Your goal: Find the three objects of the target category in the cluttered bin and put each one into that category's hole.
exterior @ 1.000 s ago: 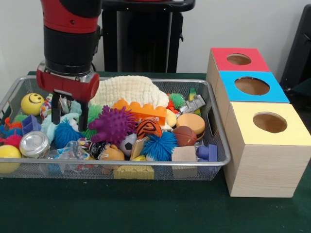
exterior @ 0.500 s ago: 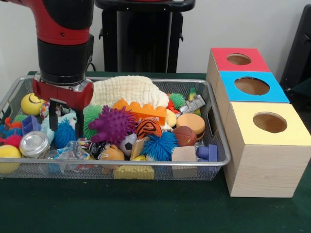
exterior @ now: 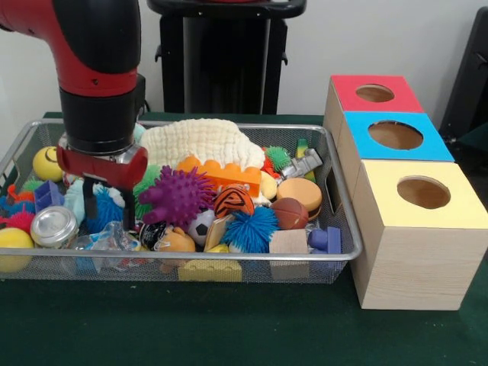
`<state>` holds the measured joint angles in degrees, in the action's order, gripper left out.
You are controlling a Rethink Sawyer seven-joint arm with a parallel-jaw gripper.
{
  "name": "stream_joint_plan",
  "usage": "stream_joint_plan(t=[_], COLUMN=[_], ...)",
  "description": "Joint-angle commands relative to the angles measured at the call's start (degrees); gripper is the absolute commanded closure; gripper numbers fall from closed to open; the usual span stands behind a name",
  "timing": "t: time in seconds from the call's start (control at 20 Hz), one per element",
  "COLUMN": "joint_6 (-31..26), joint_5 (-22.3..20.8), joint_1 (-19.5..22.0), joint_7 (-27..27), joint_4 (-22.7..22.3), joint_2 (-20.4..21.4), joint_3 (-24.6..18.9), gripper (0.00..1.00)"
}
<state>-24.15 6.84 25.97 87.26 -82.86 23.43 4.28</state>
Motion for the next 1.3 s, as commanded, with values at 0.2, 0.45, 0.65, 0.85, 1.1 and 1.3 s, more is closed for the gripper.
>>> stream_joint_plan(t=[0.2, 0.45, 0.65, 0.85, 1.1, 1.3], joint_6=[0.9, 0.9, 0.4, -0.7, -1.6, -3.3], joint_5=[1.5, 1.4, 1.4, 1.2, 0.8, 0.4], joint_1=[0.7, 0.9, 1.0, 0.3, 0.2, 0.0], joint_7=[8.7, 8.5, 7.9, 7.9, 6.7, 5.7], joint_4=[0.4, 1.0, 2.3, 3.2, 5.3, 7.5], joint_2=[-2.4, -2.9, -3.6, -3.0, -3.3, -3.4], joint_3=[-6.3, -6.6, -6.8, -5.9, -6.3, -6.2], gripper=[0.00, 0.00, 0.00, 0.00, 0.00, 0.00])
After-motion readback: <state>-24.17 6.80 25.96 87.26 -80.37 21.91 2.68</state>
